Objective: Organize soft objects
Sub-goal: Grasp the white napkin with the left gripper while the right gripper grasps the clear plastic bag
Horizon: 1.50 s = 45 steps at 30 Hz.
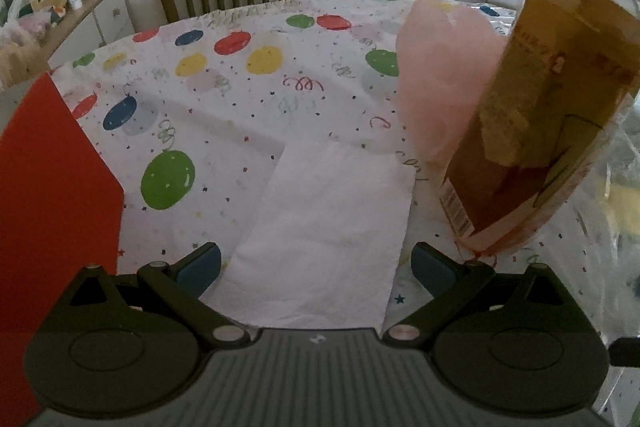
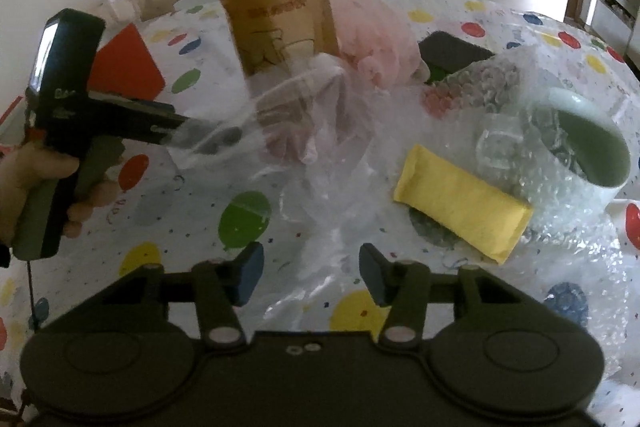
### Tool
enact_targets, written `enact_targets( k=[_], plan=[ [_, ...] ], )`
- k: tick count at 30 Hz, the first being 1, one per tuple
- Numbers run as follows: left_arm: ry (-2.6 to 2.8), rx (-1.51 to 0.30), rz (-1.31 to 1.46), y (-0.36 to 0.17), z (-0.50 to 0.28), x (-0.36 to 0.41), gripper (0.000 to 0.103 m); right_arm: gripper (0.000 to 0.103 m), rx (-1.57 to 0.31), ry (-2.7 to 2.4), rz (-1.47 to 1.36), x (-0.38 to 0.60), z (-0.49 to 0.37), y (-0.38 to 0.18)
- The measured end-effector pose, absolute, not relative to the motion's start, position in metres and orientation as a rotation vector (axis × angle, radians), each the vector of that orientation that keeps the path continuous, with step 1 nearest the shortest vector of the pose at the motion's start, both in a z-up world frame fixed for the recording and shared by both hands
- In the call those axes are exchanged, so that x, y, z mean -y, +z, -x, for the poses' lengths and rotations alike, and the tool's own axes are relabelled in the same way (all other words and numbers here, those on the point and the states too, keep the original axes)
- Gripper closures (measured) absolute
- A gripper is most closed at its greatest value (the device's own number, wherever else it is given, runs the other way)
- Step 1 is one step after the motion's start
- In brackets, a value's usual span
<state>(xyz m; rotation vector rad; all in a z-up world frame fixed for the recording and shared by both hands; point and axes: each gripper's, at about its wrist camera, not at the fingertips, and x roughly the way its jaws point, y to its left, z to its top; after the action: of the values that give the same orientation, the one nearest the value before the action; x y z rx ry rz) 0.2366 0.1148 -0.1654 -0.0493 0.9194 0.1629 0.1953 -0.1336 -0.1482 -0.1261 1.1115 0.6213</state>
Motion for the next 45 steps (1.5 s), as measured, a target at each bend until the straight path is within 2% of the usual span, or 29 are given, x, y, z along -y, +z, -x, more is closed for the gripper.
enact_targets(
  k=[3,5,8,10,11,13,15,17,19,22,45],
  plan=[
    [0.161,-0.927,0.063,-0.169,-0.237,-0.118,0.005,0.053,-1.117,0.613,0.121,0.134,-0.197,-0.151],
    [0.161,-0.92,0.063,-0.169,-0.236,-0.118,0.012,0.055,-1.121,0.612,0.117,0.134,-0.198,-0.153],
    [0.158,-0.909,0.061,-0.167,-0.236,-0.118,0.024,0.06,-1.128,0.613,0.117,0.133,-0.198,-0.155],
    [0.166,-0.905,0.066,-0.165,-0.236,-0.119,0.039,0.064,-1.127,0.609,0.123,0.132,-0.196,-0.156],
    [0.17,-0.902,0.069,-0.164,-0.236,-0.12,0.042,0.064,-1.128,0.608,0.126,0.132,-0.196,-0.157],
    [0.18,-0.897,0.069,-0.162,-0.236,-0.122,0.061,0.065,-1.125,0.604,0.132,0.131,-0.195,-0.157],
    [0.181,-0.895,0.071,-0.161,-0.236,-0.123,0.071,0.066,-1.122,0.601,0.138,0.13,-0.195,-0.157],
    [0.186,-0.894,0.071,-0.159,-0.237,-0.124,0.074,0.067,-1.116,0.6,0.141,0.13,-0.194,-0.157],
    [0.189,-0.898,0.085,-0.158,-0.237,-0.126,0.081,0.068,-1.111,0.598,0.14,0.13,-0.193,-0.156],
    [0.193,-0.901,0.073,-0.158,-0.237,-0.125,0.085,0.07,-1.101,0.599,0.133,0.131,-0.19,-0.154],
    [0.15,-0.851,0.17,-0.109,-0.183,-0.113,0.085,0.072,-1.033,0.62,0.055,0.151,-0.146,-0.089]
  ],
)
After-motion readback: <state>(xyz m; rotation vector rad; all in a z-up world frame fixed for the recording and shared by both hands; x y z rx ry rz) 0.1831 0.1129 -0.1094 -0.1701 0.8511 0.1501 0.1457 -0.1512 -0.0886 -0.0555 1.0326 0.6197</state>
